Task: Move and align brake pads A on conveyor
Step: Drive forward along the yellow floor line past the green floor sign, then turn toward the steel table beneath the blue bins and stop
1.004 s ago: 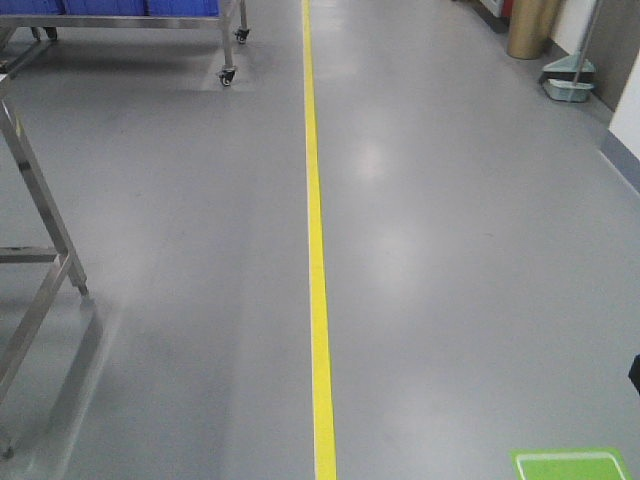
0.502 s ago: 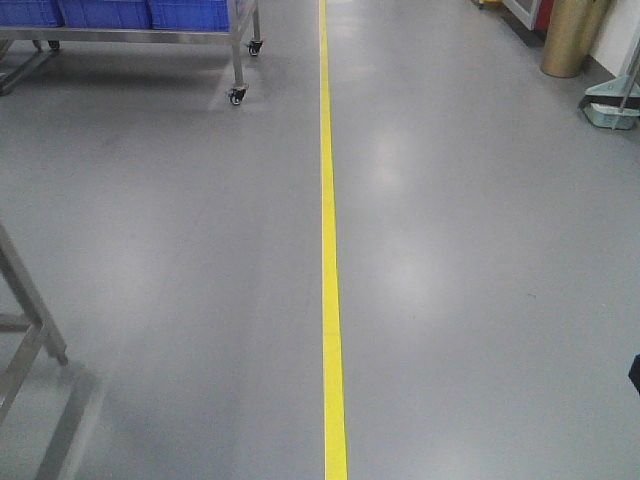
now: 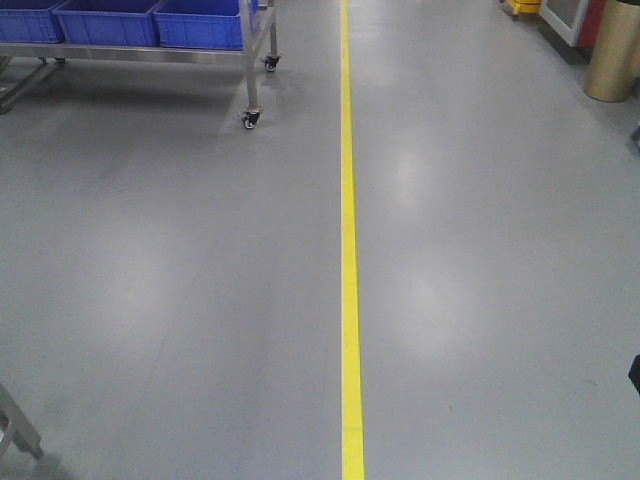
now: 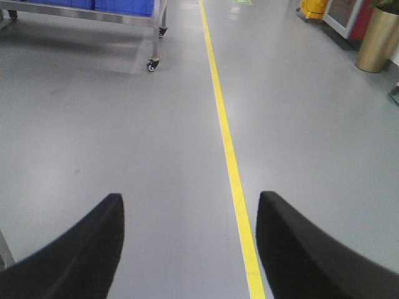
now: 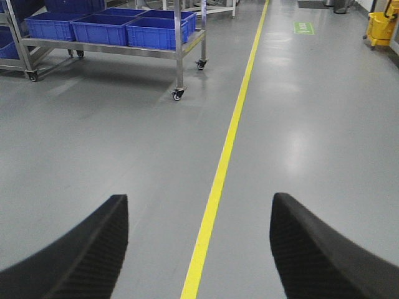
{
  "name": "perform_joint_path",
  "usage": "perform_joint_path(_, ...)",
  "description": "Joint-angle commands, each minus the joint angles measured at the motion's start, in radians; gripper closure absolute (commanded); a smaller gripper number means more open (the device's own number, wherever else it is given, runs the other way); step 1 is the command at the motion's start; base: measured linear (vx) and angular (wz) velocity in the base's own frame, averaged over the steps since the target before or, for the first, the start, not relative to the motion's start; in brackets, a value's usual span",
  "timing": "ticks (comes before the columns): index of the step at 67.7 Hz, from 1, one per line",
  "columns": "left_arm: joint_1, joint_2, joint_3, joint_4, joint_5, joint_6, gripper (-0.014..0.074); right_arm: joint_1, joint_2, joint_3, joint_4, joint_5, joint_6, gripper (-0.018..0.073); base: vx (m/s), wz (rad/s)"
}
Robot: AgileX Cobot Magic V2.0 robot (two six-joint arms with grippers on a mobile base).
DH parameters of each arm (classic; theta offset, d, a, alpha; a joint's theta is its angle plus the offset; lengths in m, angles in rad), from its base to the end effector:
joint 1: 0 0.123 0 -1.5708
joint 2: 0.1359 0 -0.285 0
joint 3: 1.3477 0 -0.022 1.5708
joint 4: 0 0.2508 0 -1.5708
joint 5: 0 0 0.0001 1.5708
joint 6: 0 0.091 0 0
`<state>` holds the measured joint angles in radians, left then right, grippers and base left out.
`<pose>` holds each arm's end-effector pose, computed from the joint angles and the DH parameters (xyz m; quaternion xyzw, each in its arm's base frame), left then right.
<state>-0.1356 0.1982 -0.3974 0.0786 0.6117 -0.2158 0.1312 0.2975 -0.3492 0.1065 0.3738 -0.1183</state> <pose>0.0514 -0.0029 0.2794 -0.0196 0.8115 -0.0654 0.5803 0.0740 0.0133 0.2781 -0.0709 0.7812 0.0499 0.6182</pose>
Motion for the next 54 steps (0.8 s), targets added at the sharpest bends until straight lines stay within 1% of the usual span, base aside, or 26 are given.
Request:
perform_joint_path(1, -0.002, 0.014, -0.024, -0.002, -0.068, -0.001, 0.0146, -0.001, 0.012, -0.028, -0.005, -0.069, -0.007, 0.0092, 0.61, 0.15)
perform_joint_path(32, -0.002, 0.014, -0.024, -0.002, -0.068, -0.001, 0.0146, -0.001, 0.012, -0.028, -0.005, -0.069, -0.007, 0.0092, 0.58, 0.19)
perform_joint_path(43, -0.002, 0.014, -0.024, -0.002, -0.068, -0.001, 0.0146, -0.001, 0.012, -0.028, -0.005, -0.069, -0.007, 0.0092, 0.51, 0.38)
perform_joint_path(54, -0.002, 0.014, -0.024, -0.002, -0.068, -0.001, 0.0146, -0.001, 0.012, -0.028, -0.005, -0.069, -0.007, 0.0092, 0.45, 0.58)
